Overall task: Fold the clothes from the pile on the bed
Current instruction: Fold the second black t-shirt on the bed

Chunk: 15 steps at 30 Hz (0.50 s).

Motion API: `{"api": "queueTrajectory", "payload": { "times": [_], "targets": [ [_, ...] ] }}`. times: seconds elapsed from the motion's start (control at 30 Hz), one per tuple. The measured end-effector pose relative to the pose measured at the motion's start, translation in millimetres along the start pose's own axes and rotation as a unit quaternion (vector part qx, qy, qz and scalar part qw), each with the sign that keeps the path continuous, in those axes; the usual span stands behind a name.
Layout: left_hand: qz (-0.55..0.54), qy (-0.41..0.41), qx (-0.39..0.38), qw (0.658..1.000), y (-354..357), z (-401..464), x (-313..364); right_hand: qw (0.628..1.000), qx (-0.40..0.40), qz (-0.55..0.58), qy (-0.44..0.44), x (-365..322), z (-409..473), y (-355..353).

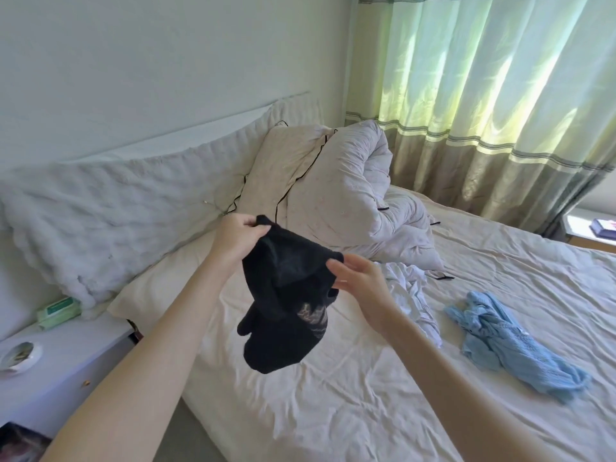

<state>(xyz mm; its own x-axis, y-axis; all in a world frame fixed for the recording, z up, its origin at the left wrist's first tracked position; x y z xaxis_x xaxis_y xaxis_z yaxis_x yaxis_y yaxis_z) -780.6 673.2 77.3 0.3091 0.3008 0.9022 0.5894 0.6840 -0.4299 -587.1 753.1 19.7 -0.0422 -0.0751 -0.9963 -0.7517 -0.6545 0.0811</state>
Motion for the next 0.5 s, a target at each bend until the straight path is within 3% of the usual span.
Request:
{"api": "queueTrajectory", "payload": {
  "times": [0.07,0.1,0.17,0.23,0.33,0.43,0.5],
  "targets": [
    [0.145,0.030,0.048,0.988,-7.0,-10.4,-4.8,1.000,0.012,0.014,0.022,-13.5,8.7,0.2],
    [0.157,0.058,0.045,0.985,-5.8,-17.9,-5.6,0.999,0.006,0.010,0.032,-19.5,12.4,3.0],
    [0.103,0.122,-0.041,0.986,3.9,-35.6,-4.6,0.999,-0.026,-0.001,0.041,-28.9,16.2,13.3],
    [0.041,0.126,-0.150,0.980,18.2,-51.6,-8.3,0.998,-0.052,-0.019,0.022,-34.7,16.4,21.3],
    [-0.005,0.115,-0.160,0.980,23.1,-59.2,-15.4,0.997,-0.070,-0.042,-0.002,-38.7,11.9,20.1],
    [-0.116,0.077,-0.189,0.972,25.2,-62.4,-14.2,0.996,-0.082,-0.037,0.012,-35.5,6.8,14.3],
    [-0.114,0.090,-0.188,0.971,26.6,-63.2,-10.9,0.997,-0.074,-0.014,0.026,-33.0,4.3,11.5]
  ]
}}
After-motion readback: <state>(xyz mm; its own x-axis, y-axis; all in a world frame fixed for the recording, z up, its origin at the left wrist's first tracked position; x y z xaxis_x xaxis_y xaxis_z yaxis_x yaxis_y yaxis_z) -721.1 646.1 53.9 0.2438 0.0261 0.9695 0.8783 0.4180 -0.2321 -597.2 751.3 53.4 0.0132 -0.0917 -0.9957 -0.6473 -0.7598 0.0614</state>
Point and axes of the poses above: each hand's wrist, its own z-axis towards the middle knuckle, its own y-axis out of the palm, x = y × z, the point moved 2 cm from there along z, towards the middle knuckle, and after that the axes turned 2 degrees about y, right-handed, at the moved point
